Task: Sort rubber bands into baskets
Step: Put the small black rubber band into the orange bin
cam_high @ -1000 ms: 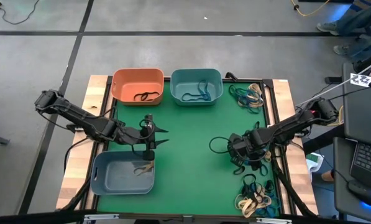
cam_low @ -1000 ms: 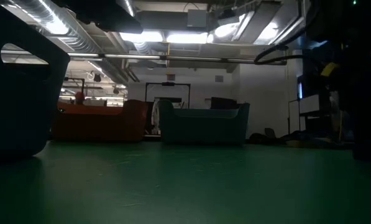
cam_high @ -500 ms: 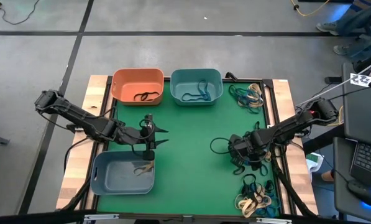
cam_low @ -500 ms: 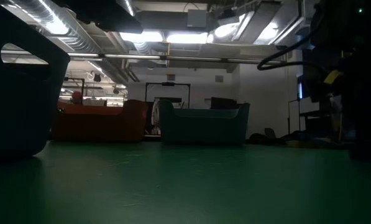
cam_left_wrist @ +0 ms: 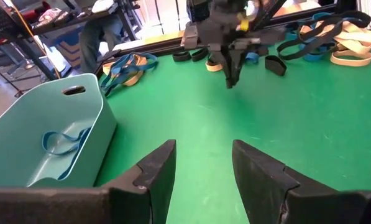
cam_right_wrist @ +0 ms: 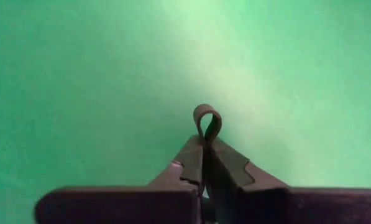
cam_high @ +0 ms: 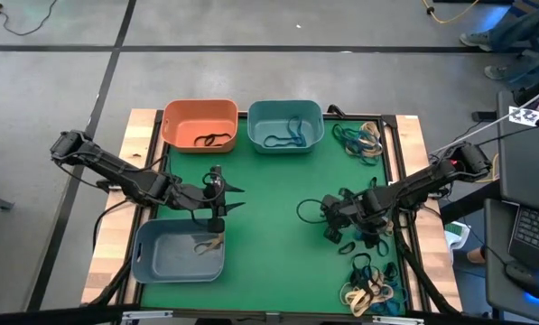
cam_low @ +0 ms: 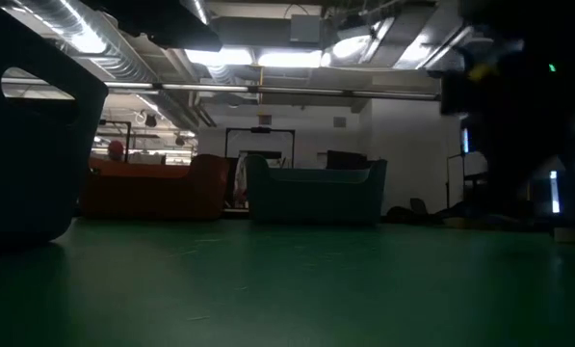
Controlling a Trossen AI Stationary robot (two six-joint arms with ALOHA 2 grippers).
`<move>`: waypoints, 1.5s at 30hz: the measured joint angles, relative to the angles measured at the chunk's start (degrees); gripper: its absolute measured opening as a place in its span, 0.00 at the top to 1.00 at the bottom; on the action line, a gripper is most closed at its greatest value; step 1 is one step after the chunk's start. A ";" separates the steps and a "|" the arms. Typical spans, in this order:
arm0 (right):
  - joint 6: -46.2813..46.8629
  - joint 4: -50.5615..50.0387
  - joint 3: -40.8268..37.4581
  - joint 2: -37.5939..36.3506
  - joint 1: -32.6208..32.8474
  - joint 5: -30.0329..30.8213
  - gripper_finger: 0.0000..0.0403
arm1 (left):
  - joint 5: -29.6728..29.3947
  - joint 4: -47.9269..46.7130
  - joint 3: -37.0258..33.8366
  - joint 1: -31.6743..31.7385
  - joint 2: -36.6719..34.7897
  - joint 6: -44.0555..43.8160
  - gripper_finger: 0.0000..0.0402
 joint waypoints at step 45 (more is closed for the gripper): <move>-24.25 27.15 6.15 7.58 -0.07 17.08 0.96 | -10.71 -30.16 9.82 21.01 -6.25 -12.40 0.61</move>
